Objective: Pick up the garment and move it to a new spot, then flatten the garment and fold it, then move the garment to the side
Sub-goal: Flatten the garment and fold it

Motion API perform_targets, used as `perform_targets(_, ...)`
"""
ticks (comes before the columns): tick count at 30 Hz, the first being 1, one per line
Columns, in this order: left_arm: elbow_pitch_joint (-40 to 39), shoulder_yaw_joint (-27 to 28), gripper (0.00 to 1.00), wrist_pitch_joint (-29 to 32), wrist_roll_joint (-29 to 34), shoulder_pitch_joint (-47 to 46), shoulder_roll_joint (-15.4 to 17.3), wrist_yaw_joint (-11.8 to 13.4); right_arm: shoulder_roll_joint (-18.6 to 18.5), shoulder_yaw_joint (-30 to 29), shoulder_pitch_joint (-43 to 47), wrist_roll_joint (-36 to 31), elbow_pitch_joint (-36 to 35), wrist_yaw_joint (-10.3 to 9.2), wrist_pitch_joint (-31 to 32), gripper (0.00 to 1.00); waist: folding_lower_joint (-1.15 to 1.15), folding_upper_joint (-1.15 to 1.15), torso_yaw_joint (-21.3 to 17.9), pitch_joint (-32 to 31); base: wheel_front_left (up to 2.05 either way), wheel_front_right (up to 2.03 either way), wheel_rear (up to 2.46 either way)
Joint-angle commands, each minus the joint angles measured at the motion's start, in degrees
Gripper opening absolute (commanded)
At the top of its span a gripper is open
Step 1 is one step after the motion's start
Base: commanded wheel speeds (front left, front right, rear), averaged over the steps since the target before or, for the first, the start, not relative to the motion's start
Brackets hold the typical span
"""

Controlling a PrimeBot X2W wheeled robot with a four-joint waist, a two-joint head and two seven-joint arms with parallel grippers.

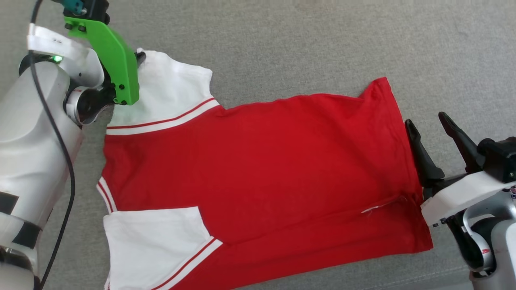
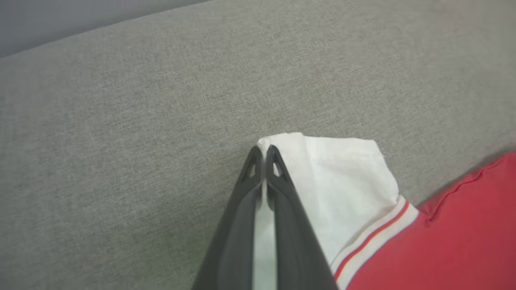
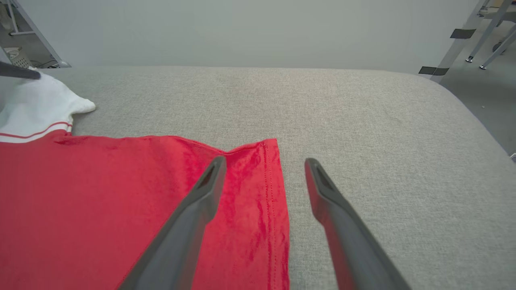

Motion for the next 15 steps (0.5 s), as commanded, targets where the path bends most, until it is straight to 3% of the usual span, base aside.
perform_targets(1, -1.2, 0.6, 0.0, -1.1, -1.1, 1.2, 0.7, -0.2, -0.9, 0.2, -0.1, 0.6, -0.1, -0.04, 1.6, 1.0, -0.01, 0.0, 2.1, -2.4, 0.0, 0.0, 0.0)
perform_targets(8, -11.1, 2.6, 0.0, -3.2, -5.9, 5.9, 3.0, 0.1, -7.3, 1.0, -3.2, 3.3, 0.2, -0.04, 14.7, 1.0, -0.01, 0.0, 5.5, -4.0, 0.0, 0.0, 0.0)
perform_targets(15, -27.2, 3.4, 0.0, -1.9, -7.2, 13.3, 6.6, 6.4, -12.6, 1.7, -10.6, 7.6, 4.5, -0.04, 28.9, 1.0, -0.01, 0.0, 8.6, -2.8, 0.0, 0.0, 0.0)
